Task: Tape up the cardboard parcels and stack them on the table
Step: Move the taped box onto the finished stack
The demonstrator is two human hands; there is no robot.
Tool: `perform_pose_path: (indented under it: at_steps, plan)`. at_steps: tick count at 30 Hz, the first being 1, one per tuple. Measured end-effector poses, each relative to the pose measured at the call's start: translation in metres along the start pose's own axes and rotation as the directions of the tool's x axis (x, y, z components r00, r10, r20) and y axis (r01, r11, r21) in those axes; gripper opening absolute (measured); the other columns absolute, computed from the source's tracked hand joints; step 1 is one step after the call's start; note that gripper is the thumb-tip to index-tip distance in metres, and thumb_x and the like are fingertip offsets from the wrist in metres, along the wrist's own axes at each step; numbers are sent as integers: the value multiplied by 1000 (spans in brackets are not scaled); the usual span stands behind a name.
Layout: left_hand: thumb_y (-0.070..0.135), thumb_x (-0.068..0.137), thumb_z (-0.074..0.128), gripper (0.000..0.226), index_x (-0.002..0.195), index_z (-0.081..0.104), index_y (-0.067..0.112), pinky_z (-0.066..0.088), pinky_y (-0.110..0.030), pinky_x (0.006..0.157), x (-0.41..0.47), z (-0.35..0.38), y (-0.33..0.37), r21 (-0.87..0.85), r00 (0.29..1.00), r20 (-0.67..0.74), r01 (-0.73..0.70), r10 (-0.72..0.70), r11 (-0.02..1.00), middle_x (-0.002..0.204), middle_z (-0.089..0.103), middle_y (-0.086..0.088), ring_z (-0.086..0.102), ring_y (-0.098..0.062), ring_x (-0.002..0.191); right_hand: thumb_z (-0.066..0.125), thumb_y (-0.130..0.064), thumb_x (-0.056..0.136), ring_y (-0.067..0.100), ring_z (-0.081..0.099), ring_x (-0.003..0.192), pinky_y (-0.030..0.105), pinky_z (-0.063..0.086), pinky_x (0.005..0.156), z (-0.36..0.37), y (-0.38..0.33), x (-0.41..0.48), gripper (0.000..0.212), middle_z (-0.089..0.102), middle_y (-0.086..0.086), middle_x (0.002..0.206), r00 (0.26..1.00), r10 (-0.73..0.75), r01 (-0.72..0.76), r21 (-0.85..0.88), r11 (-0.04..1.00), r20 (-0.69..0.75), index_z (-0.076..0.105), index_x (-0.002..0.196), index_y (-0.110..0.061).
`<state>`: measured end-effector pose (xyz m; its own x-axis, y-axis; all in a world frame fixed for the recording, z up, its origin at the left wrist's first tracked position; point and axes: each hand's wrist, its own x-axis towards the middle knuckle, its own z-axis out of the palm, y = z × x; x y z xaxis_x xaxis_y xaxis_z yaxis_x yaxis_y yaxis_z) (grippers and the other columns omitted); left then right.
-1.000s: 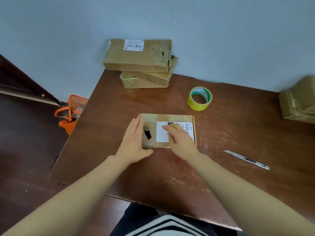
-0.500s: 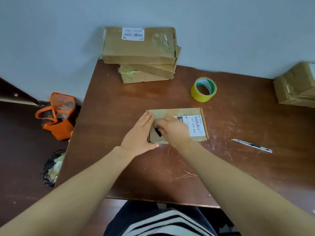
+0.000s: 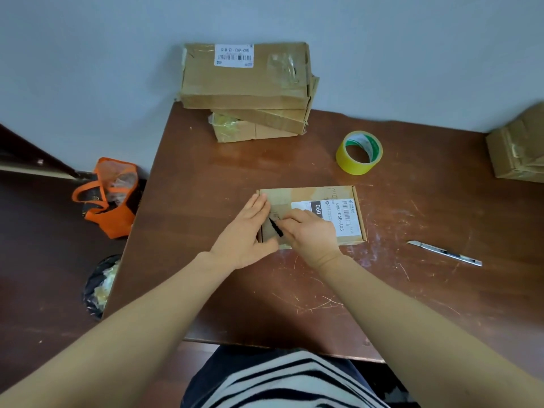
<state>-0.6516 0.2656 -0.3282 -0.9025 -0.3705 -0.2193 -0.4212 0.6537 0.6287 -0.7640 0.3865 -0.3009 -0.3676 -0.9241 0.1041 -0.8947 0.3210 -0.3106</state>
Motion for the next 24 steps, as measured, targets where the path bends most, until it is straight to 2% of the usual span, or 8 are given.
perform_pose_path:
  at_steps: [2,5,7,10,12,14,17,24]
  plan:
    - [31,90,58,64,146,34,10,18,-27,116,3,-3,4,22,995,-94,-16,18,1000,158,18,1,4,-5,145,71,1,72,26,65,65,33,51,44,1,1,2,12,70,6,83,998,56,-56,40,998,-4,74,79,-8]
    - [20,91,59,41,130,57,7,34,-29,107,11,-7,9,158,977,-182,-85,114,984,148,41,-4,29,-18,142,81,6,59,24,61,49,30,46,34,0,0,1,20,69,6,73,996,40,-33,83,996,-85,73,71,-8]
    - [18,91,61,28,116,67,9,41,-30,102,17,-9,10,183,979,-175,-74,107,980,139,52,-2,41,-19,134,84,5,56,23,60,47,28,45,32,1,0,0,24,70,6,73,994,37,-27,94,995,-105,74,73,-8]
    - [18,90,61,18,102,72,11,49,-35,91,18,-7,11,208,982,-179,-24,62,978,133,57,1,47,-16,127,81,4,61,25,61,48,31,47,34,1,1,-1,21,70,8,76,995,56,-44,131,990,-85,75,79,-7]
    - [16,88,61,15,97,71,9,53,-38,82,17,-4,14,212,977,-206,1,44,977,130,58,1,48,-16,125,73,1,74,27,64,58,36,51,42,3,3,-1,16,70,10,84,997,76,-72,133,988,-27,75,88,-7]
    - [11,84,62,12,92,70,6,55,-40,74,16,-1,17,205,966,-253,5,49,979,126,61,-1,52,-18,120,58,-10,91,28,64,83,41,53,60,5,7,-1,20,67,7,103,988,133,-142,125,982,77,71,106,-11]
    - [0,74,71,5,79,70,2,57,-42,62,13,1,18,184,935,-322,-94,150,978,106,69,-9,63,-26,104,53,-15,95,27,59,97,42,50,72,6,15,-2,24,60,6,115,974,175,-206,231,951,147,64,115,-10]
    - [-8,63,81,13,71,73,0,57,-41,78,8,1,19,145,903,-309,-264,297,954,78,69,-11,69,-30,88,56,-8,91,25,59,98,40,50,80,2,19,-3,27,57,8,118,966,175,-228,317,920,188,60,118,-7]
